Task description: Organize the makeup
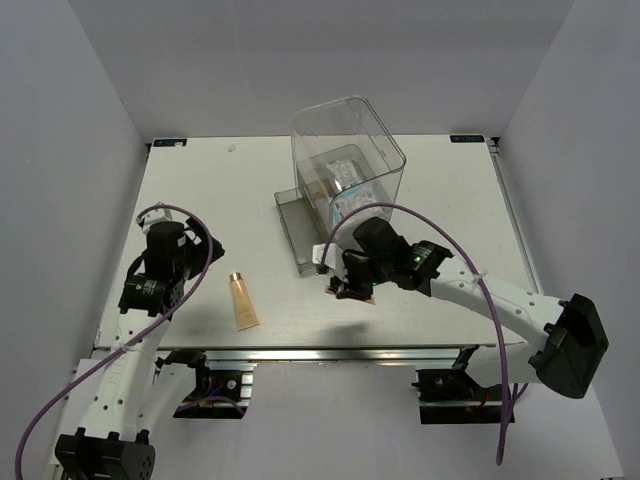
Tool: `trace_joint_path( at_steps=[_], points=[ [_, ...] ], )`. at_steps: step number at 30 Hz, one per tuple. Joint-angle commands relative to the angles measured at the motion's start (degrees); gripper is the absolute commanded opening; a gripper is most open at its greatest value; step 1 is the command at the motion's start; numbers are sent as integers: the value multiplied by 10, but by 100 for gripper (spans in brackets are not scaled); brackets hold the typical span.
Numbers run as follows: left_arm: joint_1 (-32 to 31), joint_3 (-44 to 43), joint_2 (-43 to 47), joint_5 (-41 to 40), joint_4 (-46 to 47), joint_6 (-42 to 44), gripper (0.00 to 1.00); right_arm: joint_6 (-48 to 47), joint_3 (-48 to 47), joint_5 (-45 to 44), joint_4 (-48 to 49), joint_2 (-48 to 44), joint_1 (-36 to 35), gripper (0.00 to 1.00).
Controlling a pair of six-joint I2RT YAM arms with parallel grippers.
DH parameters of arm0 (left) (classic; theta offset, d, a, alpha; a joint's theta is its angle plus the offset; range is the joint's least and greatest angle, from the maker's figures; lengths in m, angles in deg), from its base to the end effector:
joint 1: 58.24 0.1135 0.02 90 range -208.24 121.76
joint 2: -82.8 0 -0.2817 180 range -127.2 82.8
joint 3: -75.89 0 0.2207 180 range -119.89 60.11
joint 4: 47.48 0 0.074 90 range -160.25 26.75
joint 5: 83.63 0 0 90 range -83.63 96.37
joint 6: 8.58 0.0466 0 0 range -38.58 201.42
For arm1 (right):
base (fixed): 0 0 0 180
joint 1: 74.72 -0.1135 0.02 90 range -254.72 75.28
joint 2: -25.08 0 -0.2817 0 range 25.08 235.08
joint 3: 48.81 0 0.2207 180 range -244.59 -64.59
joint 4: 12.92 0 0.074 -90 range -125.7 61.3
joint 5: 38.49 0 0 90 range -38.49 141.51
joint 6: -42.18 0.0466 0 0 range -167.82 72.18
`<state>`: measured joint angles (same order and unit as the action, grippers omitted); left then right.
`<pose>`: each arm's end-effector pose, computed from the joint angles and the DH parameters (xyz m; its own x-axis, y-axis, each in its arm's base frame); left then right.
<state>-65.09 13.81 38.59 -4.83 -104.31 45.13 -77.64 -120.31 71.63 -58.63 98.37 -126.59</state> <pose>0.1214 -0.0055 0.3024 -0.4837 -0.5267 -0.6990 -0.3961 0.8439 -0.3618 0.1351 0.1980 0.2896 0.0437 -0.7006 -0.7123 -0.9917 0.0560 -0.1159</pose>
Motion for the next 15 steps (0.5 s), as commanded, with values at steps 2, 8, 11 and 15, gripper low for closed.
trace_joint_path(
  at_steps=[2, 8, 11, 15],
  points=[
    [3, 20, -8, -19, -37, -4, 98, -40, -96, -5, 173, 48, -58, 0],
    [4, 46, 1, -9, -29, -22, 98, 182, -412, -270, 131, 288, -97, 0],
    [4, 62, 6, 13, -17, -39, 98, 235, -513, -415, 102, 394, -97, 0],
    [4, 80, 13, 43, 1, -55, 98, 205, -546, -549, 172, 453, -82, 0]
  ],
)
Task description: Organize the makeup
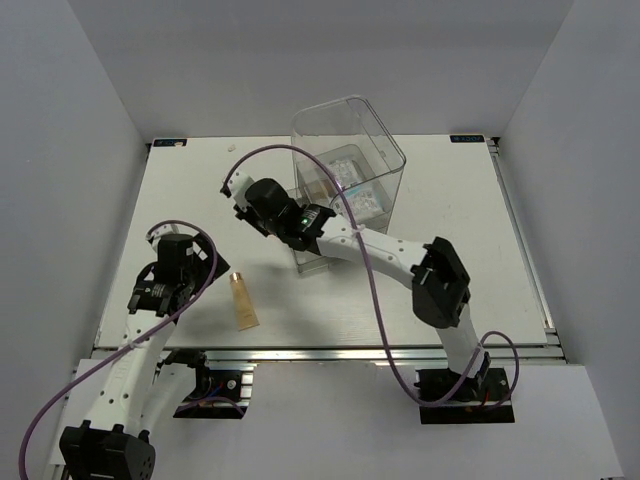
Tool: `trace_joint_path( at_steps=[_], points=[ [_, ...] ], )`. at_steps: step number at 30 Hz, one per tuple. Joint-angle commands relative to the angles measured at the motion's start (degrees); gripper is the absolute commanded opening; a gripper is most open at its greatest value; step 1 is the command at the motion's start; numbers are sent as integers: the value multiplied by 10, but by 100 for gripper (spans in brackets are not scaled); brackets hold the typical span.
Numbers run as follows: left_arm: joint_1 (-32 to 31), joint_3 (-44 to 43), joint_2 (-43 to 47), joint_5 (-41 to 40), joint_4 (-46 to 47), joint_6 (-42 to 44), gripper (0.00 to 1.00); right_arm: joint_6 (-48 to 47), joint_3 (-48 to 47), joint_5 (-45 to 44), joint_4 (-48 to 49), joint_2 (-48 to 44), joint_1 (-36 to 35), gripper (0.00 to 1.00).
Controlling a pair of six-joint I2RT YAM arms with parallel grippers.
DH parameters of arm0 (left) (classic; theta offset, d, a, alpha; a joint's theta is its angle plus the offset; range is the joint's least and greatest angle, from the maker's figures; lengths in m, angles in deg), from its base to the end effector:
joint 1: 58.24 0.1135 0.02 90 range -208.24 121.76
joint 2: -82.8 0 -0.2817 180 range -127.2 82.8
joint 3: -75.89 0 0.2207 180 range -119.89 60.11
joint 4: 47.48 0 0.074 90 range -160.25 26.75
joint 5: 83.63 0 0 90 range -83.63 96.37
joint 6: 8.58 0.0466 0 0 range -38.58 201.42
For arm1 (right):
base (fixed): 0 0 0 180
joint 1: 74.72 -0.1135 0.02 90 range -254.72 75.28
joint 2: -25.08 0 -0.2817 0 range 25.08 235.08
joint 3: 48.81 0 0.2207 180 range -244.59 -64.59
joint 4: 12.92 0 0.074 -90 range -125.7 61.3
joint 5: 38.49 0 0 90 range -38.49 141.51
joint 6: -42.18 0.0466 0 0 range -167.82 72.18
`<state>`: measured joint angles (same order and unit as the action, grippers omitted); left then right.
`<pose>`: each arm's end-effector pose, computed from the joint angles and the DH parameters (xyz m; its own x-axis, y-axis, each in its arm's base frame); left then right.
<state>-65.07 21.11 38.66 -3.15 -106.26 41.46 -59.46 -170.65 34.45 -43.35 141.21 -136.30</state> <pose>0.1149 -0.0060 0.2611 -0.5718 -0.5695 -0.5906 -0.4690 0.8175 -0.3342 0.2364 0.4080 0.3388 -0.0509 -0.4993 -0.8649 -0.7394 0.6010 -0.3034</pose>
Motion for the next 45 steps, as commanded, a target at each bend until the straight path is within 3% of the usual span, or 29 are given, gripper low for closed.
trace_joint_path(
  at_steps=[1, 8, 16, 20, 25, 27, 28, 29, 30, 32, 38, 45],
  points=[
    [4, 9, 12, 30, 21, -20, 98, 23, -63, -186, 9, 55, 22, 0],
    [4, 13, 15, 42, 27, -20, 98, -13, -82, -208, 45, 101, 68, 5],
    [4, 28, 11, 74, 48, -24, 98, -25, -49, -194, 52, 108, 82, 45],
    [4, 35, 0, 93, 58, -21, 98, -23, -54, -180, 45, 106, 81, 50],
    [4, 38, -21, 116, 59, -18, 98, -11, -65, -155, 18, 90, 81, 49],
    [4, 40, -24, 121, 63, -16, 98, -23, -87, -17, -19, 63, 87, 42],
    [4, 43, -28, 127, 65, -16, 98, -42, -98, 66, -89, 49, 93, 35],
    [3, 45, -41, 130, 67, -13, 96, -94, -105, 285, -121, 35, 101, 25],
    [-3, 45, -52, 131, 66, -12, 95, -114, -105, 382, -143, 1, 117, 13],
    [-16, 37, -75, 116, 64, -8, 92, -129, -58, 509, -135, -41, 122, 12],
    [-93, -12, -192, 28, 22, -6, 92, -116, 125, 528, -10, -205, 124, 26],
    [-150, -33, -286, -17, 29, -20, 86, -69, 153, 577, 16, -287, 145, 36]
  ],
)
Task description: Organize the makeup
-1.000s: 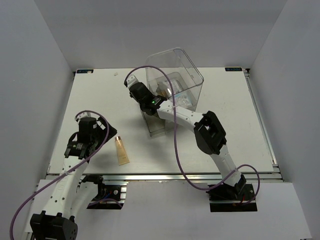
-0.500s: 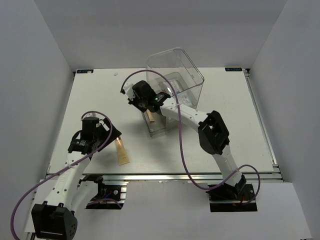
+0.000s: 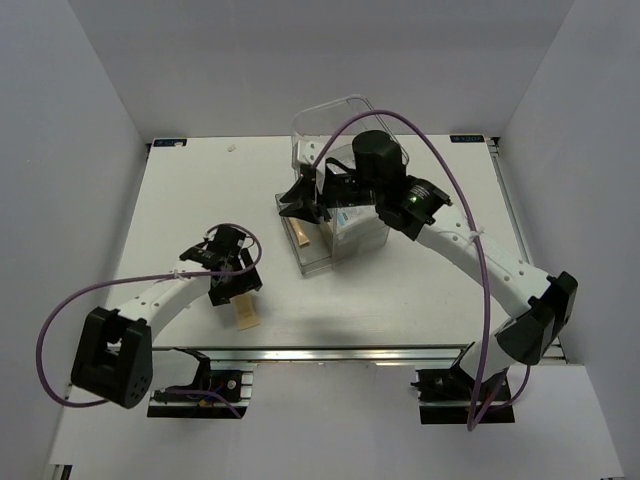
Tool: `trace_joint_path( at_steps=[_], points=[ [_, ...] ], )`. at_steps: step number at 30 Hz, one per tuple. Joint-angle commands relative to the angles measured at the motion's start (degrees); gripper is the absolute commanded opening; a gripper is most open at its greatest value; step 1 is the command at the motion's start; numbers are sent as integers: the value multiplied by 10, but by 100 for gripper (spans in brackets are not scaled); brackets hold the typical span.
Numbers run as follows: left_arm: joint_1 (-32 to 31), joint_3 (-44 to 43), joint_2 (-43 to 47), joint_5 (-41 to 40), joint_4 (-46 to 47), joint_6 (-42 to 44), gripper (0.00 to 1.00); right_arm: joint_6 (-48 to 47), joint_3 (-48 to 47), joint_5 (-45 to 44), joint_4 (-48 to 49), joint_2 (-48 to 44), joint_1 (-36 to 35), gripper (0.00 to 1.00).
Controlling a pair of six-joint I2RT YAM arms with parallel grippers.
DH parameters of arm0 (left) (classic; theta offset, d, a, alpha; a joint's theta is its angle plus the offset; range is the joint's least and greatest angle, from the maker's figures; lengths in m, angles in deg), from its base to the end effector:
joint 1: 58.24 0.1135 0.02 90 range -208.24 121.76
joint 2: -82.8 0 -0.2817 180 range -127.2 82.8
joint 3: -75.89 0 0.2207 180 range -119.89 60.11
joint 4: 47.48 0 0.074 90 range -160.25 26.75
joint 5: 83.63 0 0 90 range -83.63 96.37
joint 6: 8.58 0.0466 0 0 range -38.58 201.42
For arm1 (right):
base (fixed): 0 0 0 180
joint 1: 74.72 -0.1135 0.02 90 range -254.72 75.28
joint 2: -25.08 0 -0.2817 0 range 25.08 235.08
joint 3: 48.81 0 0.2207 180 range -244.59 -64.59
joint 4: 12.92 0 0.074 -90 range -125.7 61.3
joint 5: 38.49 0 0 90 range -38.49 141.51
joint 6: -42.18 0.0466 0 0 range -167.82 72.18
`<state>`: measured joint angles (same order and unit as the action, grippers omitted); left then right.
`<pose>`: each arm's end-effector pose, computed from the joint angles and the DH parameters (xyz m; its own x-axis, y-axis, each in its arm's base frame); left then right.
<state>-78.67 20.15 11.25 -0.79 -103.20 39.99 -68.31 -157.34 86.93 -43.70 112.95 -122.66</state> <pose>0.1719 -0.0578 0.2065 -0.8711 -0.3761 -0.3158 -0.3562 0.9265 -0.1210 0.1985 0.2603 0.4532 0.2353 -0.1650 -0.9578 -0.9660 0.0689 -0.2492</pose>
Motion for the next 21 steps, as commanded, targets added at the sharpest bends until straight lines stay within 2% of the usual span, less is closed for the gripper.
trace_joint_path(
  at_steps=[1, 5, 8, 15, 18, 21],
  points=[
    [-15, -24, -17, -45, -1, -5, 80, 21, 22, 62, 21, -9, 9, 37],
    [-15, -18, -35, -61, 14, 0, 60, 41, 60, 119, 56, -45, 12, 40],
    [-15, -7, -48, -59, 24, 2, 50, 64, 78, 132, 91, -63, 14, 41],
    [-15, -10, -52, -56, 38, 13, 26, 88, 81, 140, 104, -98, 19, 41],
    [-15, -37, -40, -44, 40, 19, 17, 102, 81, 140, 121, -113, 22, 42],
    [-15, -73, -19, -12, 52, 19, 17, 123, 79, 141, 138, -127, 26, 42]
  ],
)
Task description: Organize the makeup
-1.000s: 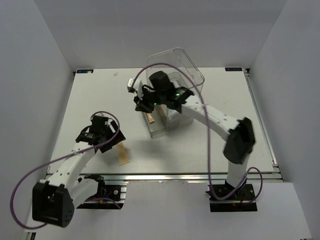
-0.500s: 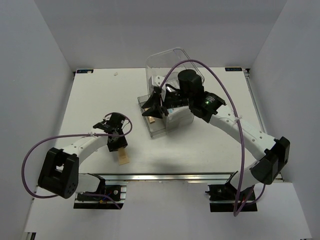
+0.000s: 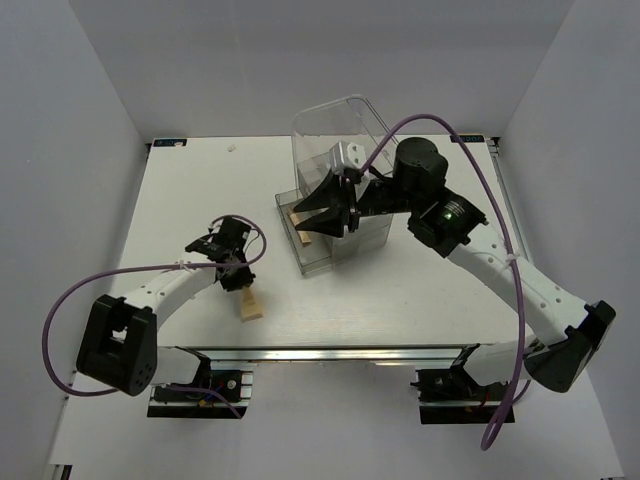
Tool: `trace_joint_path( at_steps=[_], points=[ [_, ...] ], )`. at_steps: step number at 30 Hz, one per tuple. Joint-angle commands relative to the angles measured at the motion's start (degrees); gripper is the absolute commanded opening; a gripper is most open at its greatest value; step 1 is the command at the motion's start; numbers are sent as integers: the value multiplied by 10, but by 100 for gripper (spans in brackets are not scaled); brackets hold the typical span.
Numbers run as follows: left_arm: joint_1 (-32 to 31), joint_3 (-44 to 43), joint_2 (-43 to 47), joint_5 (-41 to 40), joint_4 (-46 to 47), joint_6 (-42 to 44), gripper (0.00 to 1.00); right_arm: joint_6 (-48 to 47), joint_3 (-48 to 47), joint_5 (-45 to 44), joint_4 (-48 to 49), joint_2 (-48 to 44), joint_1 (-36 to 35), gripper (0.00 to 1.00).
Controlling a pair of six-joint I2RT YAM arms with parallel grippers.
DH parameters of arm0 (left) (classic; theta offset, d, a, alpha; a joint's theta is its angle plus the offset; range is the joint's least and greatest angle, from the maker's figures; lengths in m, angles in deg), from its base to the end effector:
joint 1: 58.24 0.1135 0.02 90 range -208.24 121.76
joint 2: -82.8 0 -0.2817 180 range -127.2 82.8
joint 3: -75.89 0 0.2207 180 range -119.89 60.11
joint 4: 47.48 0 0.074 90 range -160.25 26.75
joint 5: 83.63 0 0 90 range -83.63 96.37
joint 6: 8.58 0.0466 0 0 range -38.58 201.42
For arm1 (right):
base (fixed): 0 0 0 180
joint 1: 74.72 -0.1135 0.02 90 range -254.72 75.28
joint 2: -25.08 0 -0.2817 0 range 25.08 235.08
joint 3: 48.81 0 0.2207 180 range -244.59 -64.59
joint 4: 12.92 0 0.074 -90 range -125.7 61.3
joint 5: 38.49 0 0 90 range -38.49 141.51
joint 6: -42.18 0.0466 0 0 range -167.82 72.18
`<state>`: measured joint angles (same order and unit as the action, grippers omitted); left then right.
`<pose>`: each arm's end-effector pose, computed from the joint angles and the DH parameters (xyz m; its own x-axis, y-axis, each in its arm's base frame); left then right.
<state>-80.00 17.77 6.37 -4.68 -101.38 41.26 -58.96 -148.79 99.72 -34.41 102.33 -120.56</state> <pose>0.1891 -0.0659 0.2040 -0.8754 -0.3321 -0.3512 -0.3338 0.9409 -0.0576 0.1607 0.2153 0.4758 0.2075 0.0289 -0.9778 -0.9757 -0.0662 -0.2090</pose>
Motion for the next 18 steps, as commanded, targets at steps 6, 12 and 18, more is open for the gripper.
trace_joint_path(
  at_steps=[6, 12, 18],
  points=[
    [-1, -90, 75, 157, 148, -41, 17, 47, 1, 8, 51, -47, 18, 44],
    [-2, -122, 1, 226, 276, -111, 17, 61, 24, 7, 72, -69, 40, 44],
    [-2, -196, -124, 239, 299, -106, 37, 67, 44, 7, 74, -92, 66, 44]
  ],
)
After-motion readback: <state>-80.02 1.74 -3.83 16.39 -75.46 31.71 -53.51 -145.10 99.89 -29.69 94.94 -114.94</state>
